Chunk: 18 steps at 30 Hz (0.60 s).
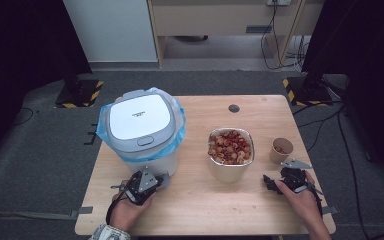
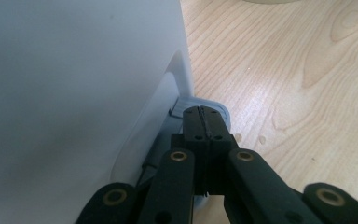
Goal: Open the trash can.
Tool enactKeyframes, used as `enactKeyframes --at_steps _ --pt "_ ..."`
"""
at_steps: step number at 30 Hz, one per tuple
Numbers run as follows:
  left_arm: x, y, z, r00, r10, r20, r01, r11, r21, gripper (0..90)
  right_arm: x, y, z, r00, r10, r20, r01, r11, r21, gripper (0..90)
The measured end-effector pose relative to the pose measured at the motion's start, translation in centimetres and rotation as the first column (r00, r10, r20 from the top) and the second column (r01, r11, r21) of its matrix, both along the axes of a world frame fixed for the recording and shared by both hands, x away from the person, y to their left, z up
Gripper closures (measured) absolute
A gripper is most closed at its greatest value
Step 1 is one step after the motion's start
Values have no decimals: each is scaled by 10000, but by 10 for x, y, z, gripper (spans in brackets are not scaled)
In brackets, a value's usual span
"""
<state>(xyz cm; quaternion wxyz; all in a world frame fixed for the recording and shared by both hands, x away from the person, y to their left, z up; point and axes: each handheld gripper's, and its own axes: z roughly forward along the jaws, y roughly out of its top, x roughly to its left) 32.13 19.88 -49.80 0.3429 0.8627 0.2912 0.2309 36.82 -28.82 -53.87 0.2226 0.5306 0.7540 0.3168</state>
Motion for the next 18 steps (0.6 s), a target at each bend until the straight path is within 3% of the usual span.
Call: enactKeyframes --at_steps 9,18 --pt "3 -3 -5 10000 73 40 -74 9994 346 897 0 0 0 10000 40 -15 -40 10000 3 51" --pt "3 -3 -7 9992 342 -208 -341 9994 44 899 0 0 0 10000 64 15 -64 10000 -26 51"
